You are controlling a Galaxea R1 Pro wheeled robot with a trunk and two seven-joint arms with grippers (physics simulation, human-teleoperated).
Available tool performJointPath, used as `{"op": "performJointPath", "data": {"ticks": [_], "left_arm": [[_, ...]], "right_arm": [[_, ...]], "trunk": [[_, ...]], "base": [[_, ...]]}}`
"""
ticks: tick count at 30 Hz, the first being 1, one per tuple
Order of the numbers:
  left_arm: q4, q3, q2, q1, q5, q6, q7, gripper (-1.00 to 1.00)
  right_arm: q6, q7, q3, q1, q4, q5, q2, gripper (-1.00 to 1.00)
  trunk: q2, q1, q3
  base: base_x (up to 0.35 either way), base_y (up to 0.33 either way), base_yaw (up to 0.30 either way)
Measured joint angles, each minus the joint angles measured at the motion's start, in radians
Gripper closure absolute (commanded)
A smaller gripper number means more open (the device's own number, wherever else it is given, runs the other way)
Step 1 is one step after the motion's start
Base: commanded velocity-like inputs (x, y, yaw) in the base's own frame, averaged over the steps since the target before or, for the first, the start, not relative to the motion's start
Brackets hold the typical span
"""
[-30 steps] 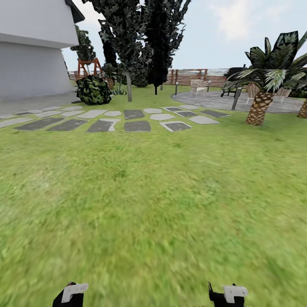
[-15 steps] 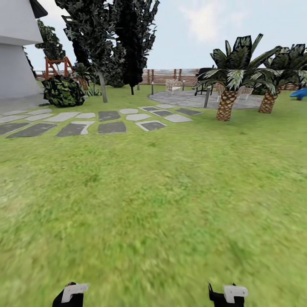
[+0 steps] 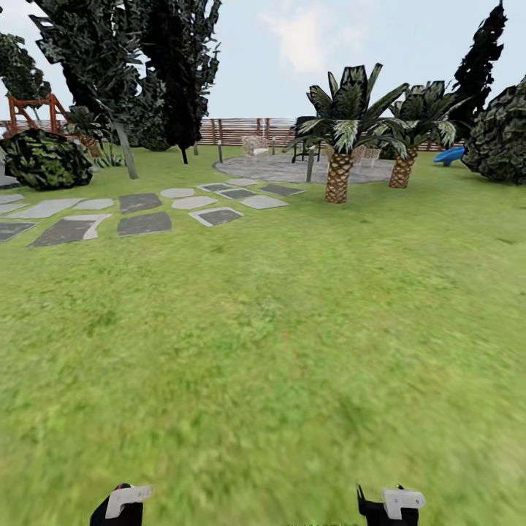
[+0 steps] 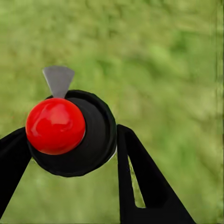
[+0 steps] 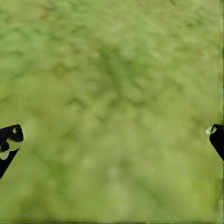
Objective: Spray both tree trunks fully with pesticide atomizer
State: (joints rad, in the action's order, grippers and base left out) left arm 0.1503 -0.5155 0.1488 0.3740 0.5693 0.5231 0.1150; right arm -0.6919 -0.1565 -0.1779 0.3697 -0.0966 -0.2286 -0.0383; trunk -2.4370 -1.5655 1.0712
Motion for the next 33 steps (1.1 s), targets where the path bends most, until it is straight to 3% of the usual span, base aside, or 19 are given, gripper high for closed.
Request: {"op": "performJointPath", "data": {"ticks": [33], "left_arm": [[0.0,-0.001,0.0,0.0,0.0,0.0,0.0,1.0]], "right_arm": [[0.0,0.0,0.0,0.0,0.0,0.0,0.0,-1.0]], "trunk": [[0.0,0.0,0.0]], "base": [[0.0,-0.276,-0.3]]}}
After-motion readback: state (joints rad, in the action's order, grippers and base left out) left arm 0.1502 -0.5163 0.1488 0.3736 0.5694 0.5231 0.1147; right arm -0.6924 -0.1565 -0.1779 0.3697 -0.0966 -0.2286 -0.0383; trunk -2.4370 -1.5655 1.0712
